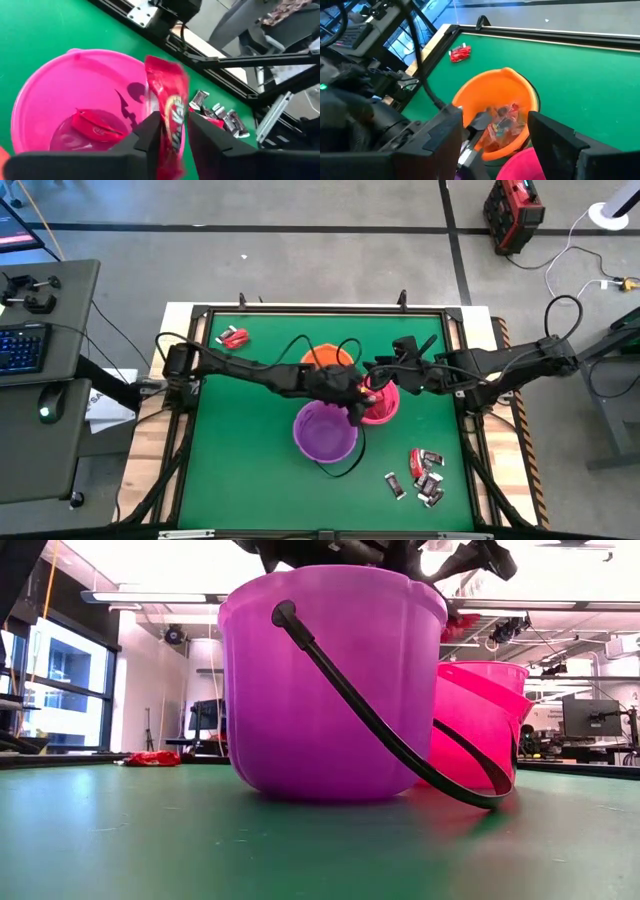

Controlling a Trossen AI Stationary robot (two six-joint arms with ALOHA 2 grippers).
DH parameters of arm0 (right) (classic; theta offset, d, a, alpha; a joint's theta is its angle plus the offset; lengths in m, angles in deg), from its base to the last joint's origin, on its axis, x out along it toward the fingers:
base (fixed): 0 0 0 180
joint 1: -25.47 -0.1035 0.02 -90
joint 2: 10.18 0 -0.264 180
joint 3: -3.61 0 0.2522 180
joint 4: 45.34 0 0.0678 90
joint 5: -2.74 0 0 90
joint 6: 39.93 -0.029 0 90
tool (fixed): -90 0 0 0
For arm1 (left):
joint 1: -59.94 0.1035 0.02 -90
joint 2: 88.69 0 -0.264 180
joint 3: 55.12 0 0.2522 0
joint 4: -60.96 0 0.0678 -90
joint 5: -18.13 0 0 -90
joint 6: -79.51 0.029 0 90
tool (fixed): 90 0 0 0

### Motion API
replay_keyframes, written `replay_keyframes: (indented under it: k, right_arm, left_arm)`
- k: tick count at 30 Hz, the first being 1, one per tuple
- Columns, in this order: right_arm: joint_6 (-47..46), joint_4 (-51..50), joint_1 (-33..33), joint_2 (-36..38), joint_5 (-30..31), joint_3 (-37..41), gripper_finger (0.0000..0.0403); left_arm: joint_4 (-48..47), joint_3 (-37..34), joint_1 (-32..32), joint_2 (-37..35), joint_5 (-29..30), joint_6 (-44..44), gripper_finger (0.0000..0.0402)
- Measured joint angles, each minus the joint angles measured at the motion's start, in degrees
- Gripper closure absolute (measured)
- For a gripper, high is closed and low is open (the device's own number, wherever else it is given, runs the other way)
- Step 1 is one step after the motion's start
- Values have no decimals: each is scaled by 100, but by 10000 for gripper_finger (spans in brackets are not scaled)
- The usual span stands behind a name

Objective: Sort candy by brand, put in halloween buckets
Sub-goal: Put the red chocolate bar into the pink bucket

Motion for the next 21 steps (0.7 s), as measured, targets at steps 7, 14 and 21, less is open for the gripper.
replay_keyframes:
  k: [7, 14, 21]
  right_arm:
    - [53, 28, 0, 4, 71, 0, 187]
    - [357, -159, 0, 473, 169, 0, 187]
    - [-809, -1841, -39, 935, -282, 13, 187]
  left_arm:
    - [-410, 17, 128, -91, -612, 247, 228]
    - [-2468, 11, 489, -884, -424, 943, 183]
    - [-2650, -501, 828, -2445, 1091, 1459, 185]
